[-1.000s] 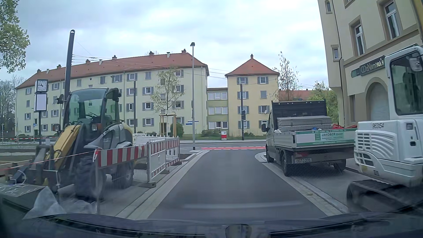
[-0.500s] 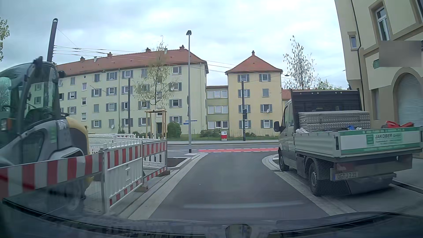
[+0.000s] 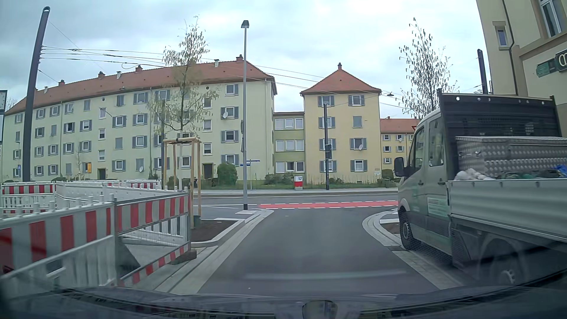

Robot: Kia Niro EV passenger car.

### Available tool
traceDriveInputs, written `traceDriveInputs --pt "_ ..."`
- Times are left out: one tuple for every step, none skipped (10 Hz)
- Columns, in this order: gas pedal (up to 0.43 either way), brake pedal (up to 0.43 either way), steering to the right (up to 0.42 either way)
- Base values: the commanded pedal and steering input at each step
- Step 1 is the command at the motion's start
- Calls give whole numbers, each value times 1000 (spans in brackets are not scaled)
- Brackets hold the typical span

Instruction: Follow the waypoints while adhering to traffic rules and regulations

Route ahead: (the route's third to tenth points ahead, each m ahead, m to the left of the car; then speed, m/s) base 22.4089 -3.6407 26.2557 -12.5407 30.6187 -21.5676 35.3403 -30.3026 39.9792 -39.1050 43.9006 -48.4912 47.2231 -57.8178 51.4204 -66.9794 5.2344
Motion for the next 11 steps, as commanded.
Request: traceDriveInputs --pt "0 0 12" --pt "0 0 14" --pt "0 0 15" --pt "0 49 17" --pt "0 91 22" --pt "0 122 30" --pt "0 146 37" --pt "0 159 43" --pt "0 165 47" --pt "0 183 52" --pt "0 201 57"
